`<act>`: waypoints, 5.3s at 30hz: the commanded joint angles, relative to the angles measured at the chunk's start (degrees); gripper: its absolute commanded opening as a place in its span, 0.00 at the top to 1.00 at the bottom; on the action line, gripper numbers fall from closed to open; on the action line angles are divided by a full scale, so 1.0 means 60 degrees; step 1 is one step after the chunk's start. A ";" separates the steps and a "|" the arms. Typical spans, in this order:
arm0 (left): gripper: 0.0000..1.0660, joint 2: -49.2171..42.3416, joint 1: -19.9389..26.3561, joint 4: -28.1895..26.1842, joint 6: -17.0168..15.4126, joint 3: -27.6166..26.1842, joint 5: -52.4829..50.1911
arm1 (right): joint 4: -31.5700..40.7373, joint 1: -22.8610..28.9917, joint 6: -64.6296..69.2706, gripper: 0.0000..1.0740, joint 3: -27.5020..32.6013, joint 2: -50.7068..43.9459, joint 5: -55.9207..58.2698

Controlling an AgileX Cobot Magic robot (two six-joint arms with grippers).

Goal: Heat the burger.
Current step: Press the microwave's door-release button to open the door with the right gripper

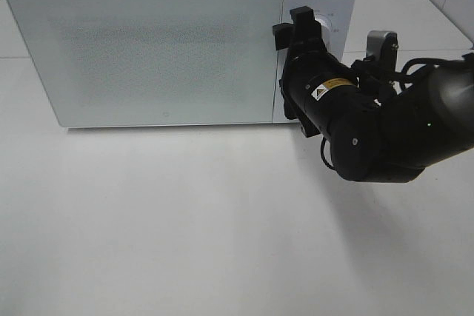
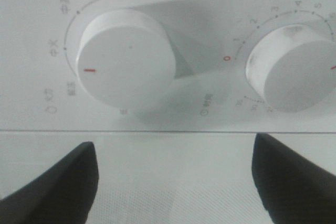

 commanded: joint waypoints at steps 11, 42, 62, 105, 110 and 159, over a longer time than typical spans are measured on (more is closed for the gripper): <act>0.06 -0.0229 0.0029 -0.0076 -0.0038 0.0038 -0.0124 | -0.1757 -0.0057 -0.4526 0.29 0.0057 -0.2044 0.3867; 0.06 -0.0229 0.0029 -0.0076 -0.0038 0.0038 -0.0124 | -0.3419 -0.0086 -1.1058 0.29 0.0048 -0.6494 1.3579; 0.06 -0.0229 0.0029 -0.0076 -0.0038 0.0038 -0.0124 | -0.4555 -0.0086 -1.0533 0.29 0.0859 -1.0791 1.6148; 0.06 -0.0201 0.0029 -0.0067 -0.0038 0.0038 -0.0124 | -0.5462 -0.5414 -0.9587 0.29 0.2454 -1.8621 1.9376; 0.06 -0.0191 0.0029 -0.0067 -0.0038 0.0038 -0.0124 | -0.5462 -0.5414 -0.9587 0.29 0.2454 -1.8621 1.9376; 0.06 -0.0191 0.0029 -0.0057 -0.0038 0.0038 -0.0124 | -0.5376 -0.5395 -0.7678 0.40 0.3676 -1.1077 0.7955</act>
